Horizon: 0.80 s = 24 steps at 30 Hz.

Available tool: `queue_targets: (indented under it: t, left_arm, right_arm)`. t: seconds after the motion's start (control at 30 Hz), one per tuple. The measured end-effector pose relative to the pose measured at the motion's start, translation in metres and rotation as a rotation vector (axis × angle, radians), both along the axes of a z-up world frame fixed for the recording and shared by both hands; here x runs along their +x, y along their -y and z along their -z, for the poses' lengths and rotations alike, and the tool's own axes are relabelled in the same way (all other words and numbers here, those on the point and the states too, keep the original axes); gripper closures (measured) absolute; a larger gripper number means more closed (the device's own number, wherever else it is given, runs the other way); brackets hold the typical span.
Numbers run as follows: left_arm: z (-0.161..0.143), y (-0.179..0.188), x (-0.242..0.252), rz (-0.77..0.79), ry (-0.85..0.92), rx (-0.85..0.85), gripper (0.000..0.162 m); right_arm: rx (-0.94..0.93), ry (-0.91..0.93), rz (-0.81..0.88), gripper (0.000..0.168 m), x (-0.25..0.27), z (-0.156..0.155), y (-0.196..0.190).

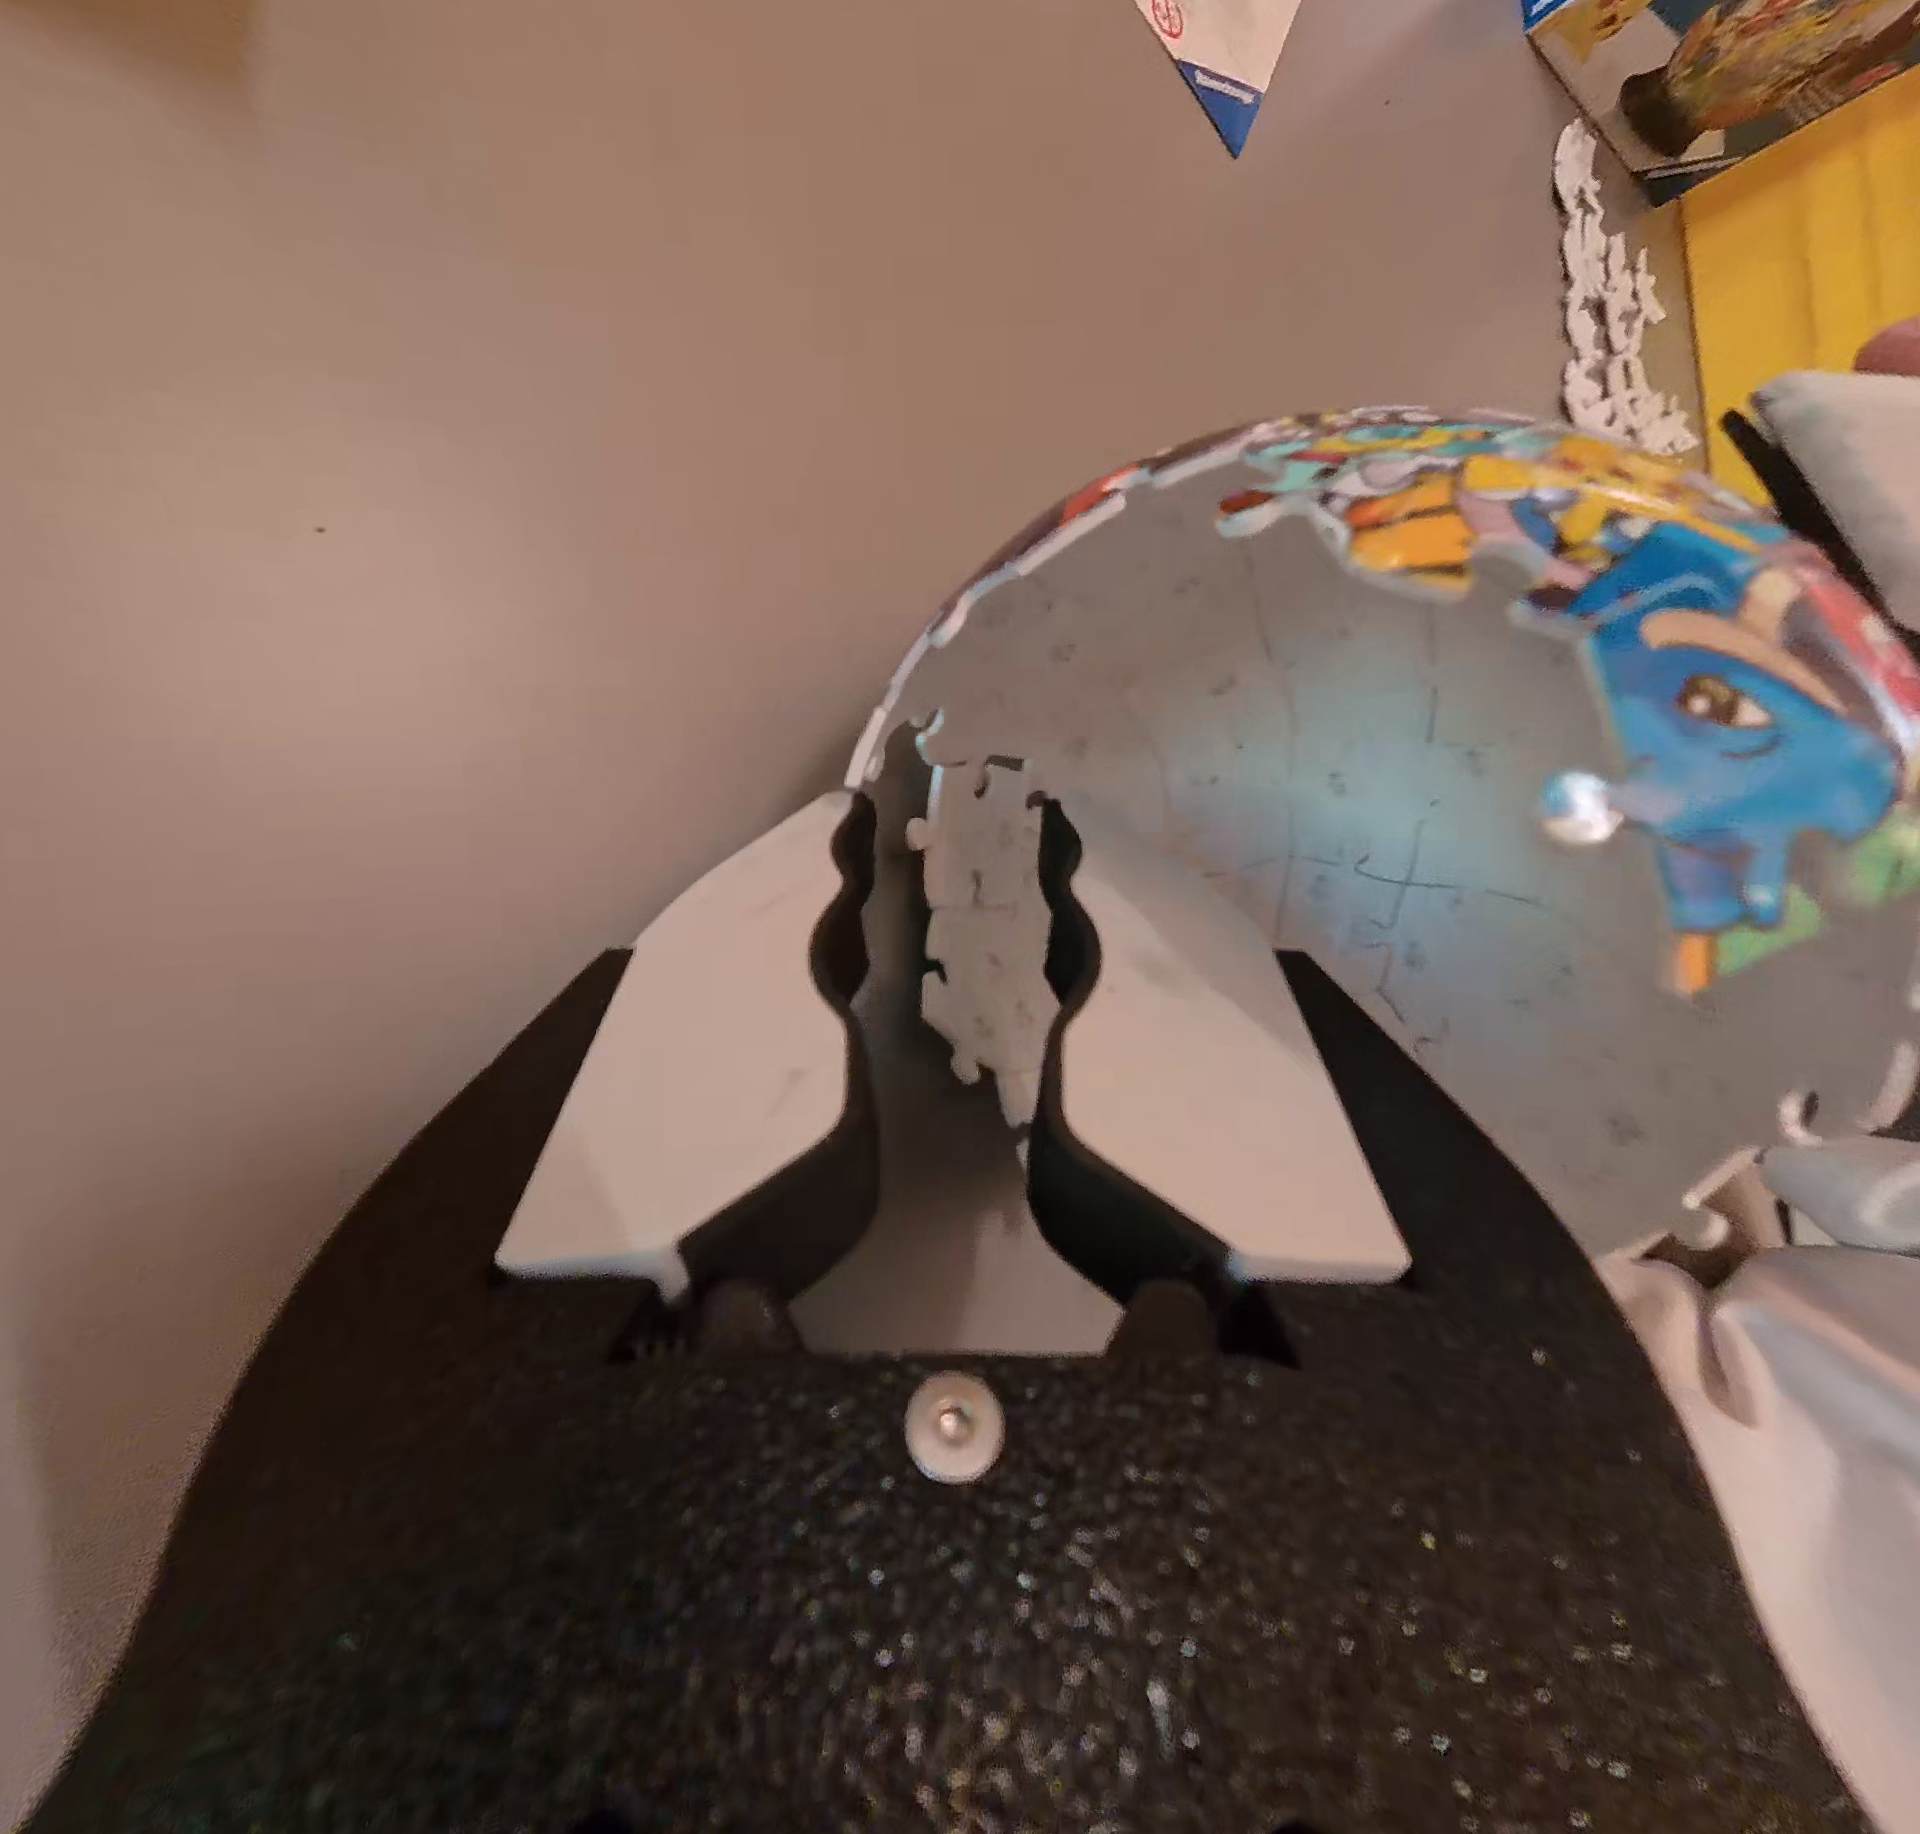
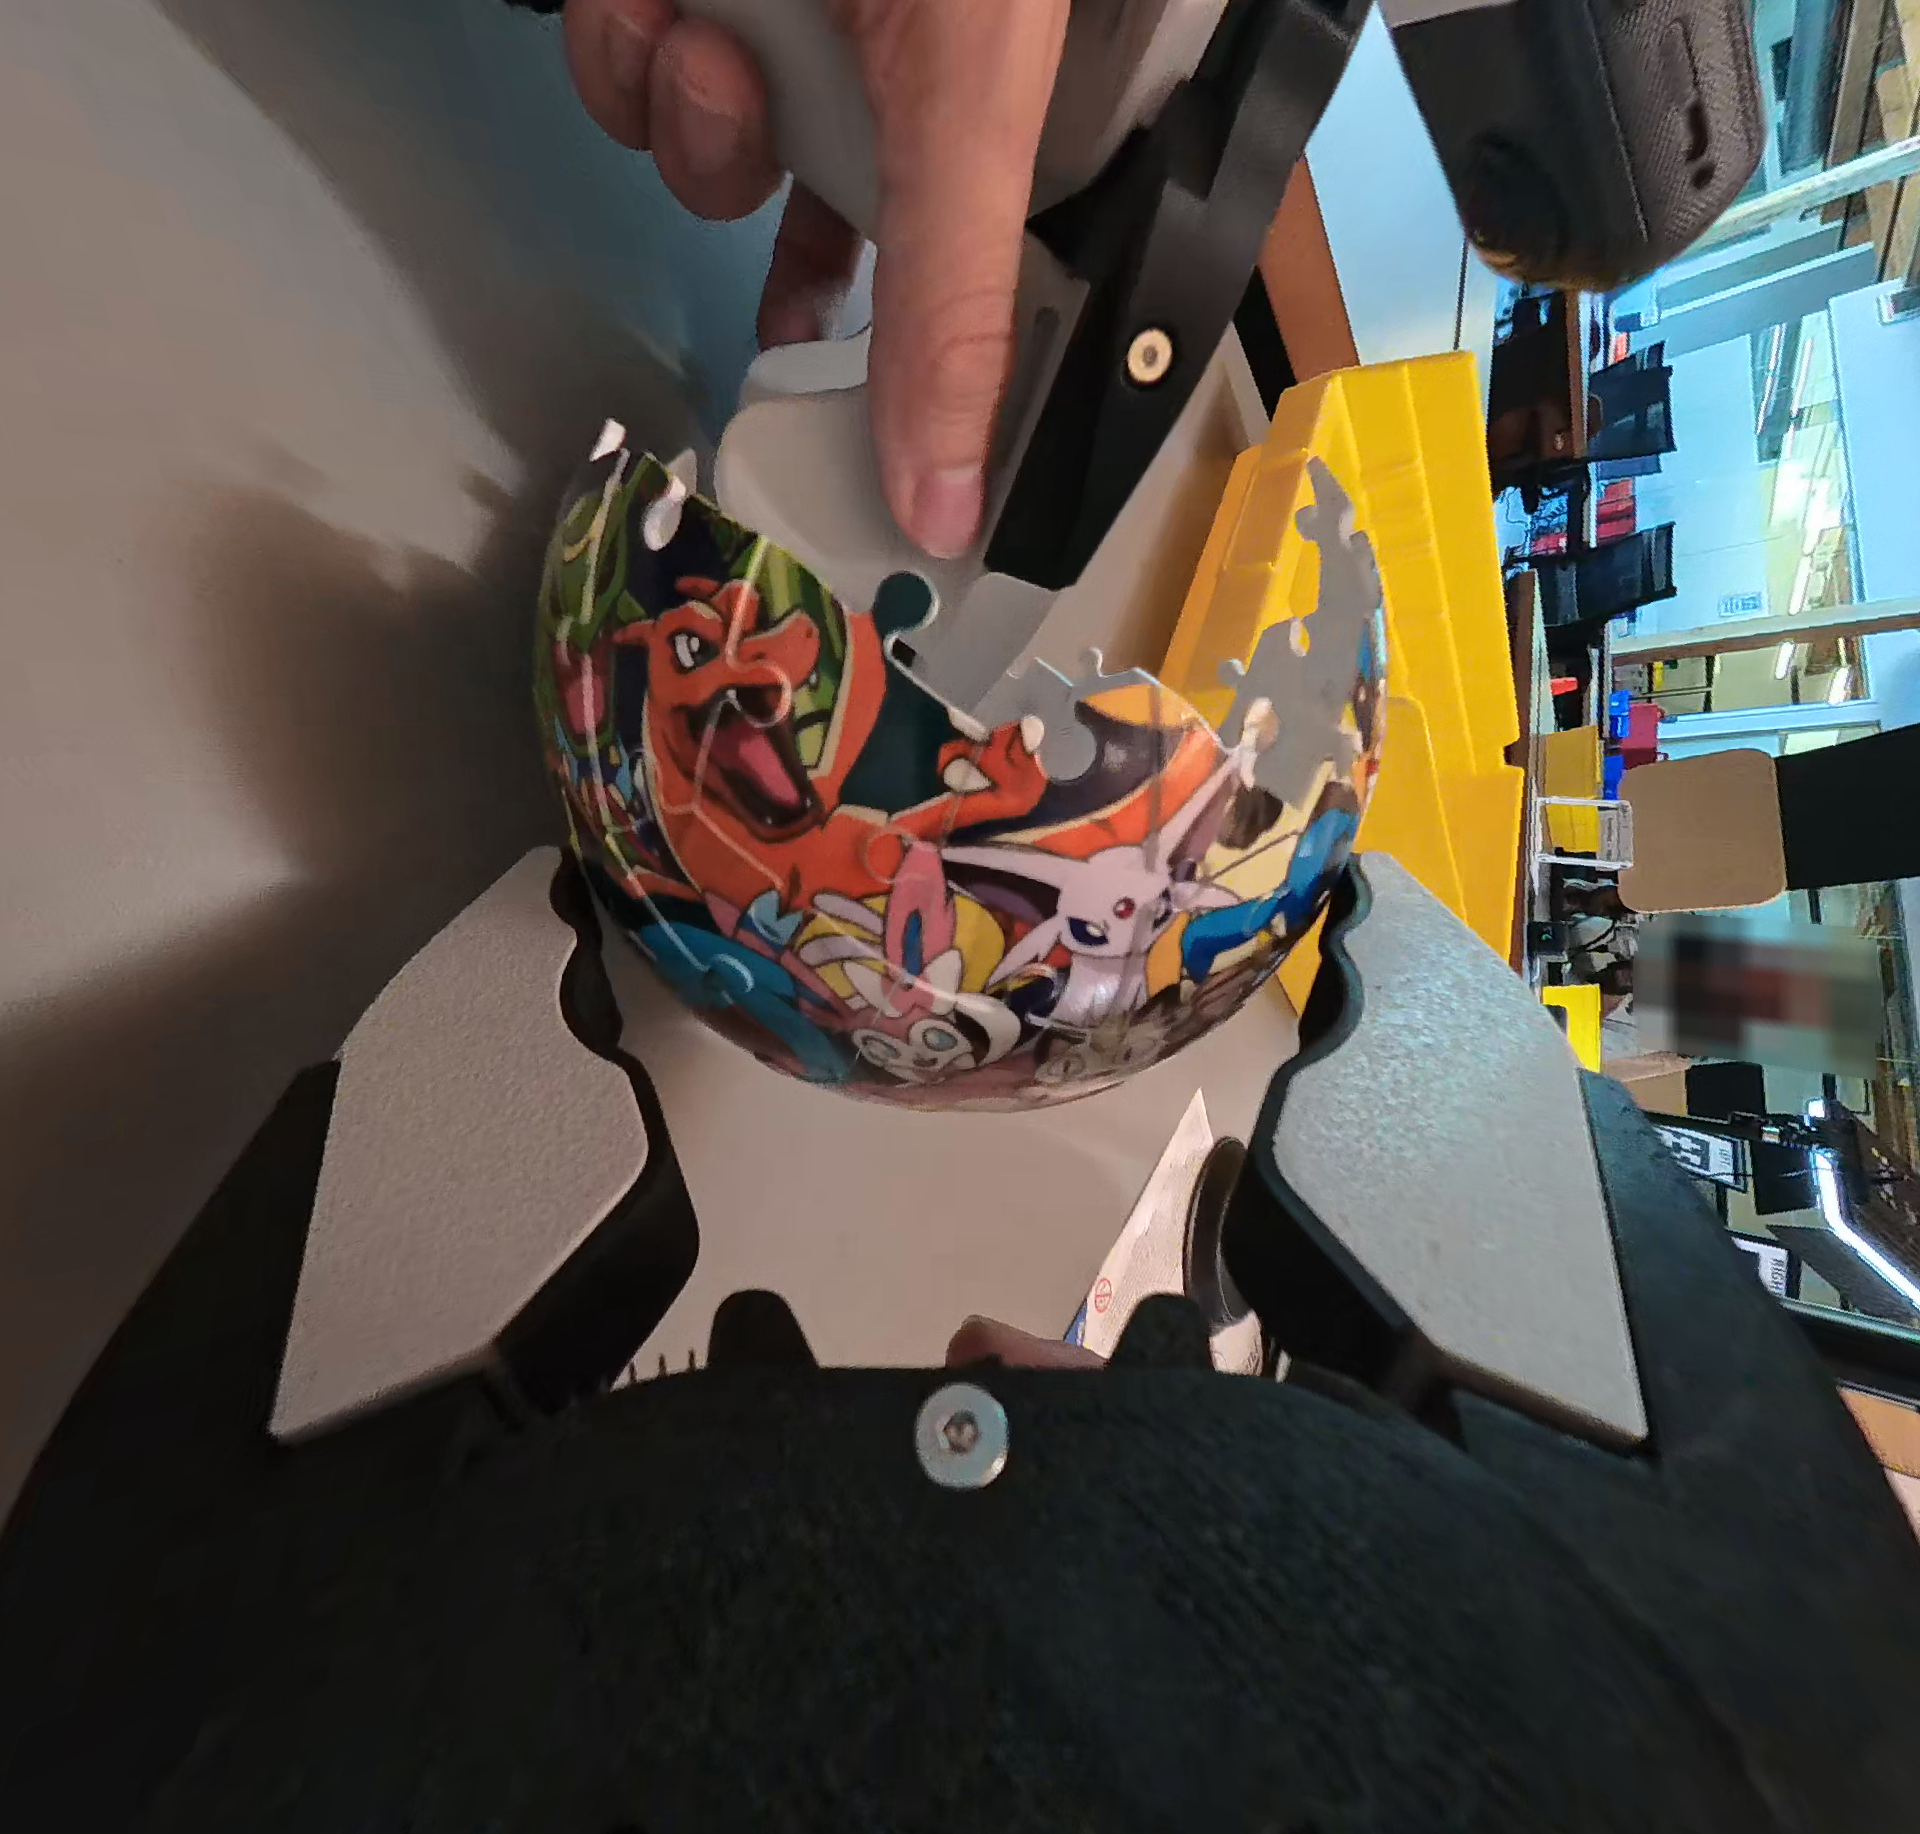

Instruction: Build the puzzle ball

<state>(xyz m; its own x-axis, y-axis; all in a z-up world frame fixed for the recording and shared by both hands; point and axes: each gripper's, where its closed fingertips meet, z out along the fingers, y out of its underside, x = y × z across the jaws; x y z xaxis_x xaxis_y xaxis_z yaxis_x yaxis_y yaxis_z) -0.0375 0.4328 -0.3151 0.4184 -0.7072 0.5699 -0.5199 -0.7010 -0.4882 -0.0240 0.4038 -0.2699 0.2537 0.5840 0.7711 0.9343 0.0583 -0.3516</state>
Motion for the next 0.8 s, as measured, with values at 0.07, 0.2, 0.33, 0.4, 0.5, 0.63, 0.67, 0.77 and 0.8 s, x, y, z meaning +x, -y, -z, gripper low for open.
queue_targets:
  t: [0.07, 0.2, 0.33, 0.4, 0.5, 0.63, 0.67, 0.77, 0.8]
  left_arm:
    - [0.006, -0.009, -0.008, -0.012, -0.047, 0.075, 0.131]
    - [0.005, -0.019, -0.007, 0.006, -0.042, 0.188, 0.121]
    - [0.009, -0.031, -0.009, 0.035, -0.143, 0.391, 0.092]
    - [0.009, -0.042, -0.013, 0.040, -0.194, 0.514, 0.086]
    - [0.006, -0.043, -0.010, 0.036, -0.146, 0.535, 0.081]
    - [0.000, -0.043, -0.009, 0.031, -0.074, 0.497, 0.079]
    - [0.001, -0.043, -0.010, 0.028, -0.075, 0.490, 0.080]
    - [0.004, -0.043, -0.012, 0.021, -0.094, 0.459, 0.082]
    - [0.004, -0.042, -0.014, 0.016, -0.103, 0.440, 0.083]
  right_arm:
    - [-0.002, 0.004, 0.002, 0.038, 0.000, 0.000, -0.001]
    - [0.000, -0.003, 0.001, 0.038, 0.000, 0.000, -0.001]
    - [-0.005, -0.013, 0.006, 0.038, 0.000, 0.001, -0.002]
    - [-0.003, -0.014, 0.005, 0.038, 0.001, 0.001, -0.002]
    - [-0.008, -0.028, 0.003, 0.038, 0.001, 0.001, -0.002]
    - [-0.019, -0.047, 0.000, 0.038, 0.000, 0.001, -0.004]
    - [-0.024, -0.049, 0.000, 0.038, 0.000, 0.002, -0.004]
    - [-0.046, -0.042, -0.007, 0.038, 0.000, 0.002, -0.007]
    - [-0.052, -0.034, -0.009, 0.038, 0.000, 0.002, -0.008]
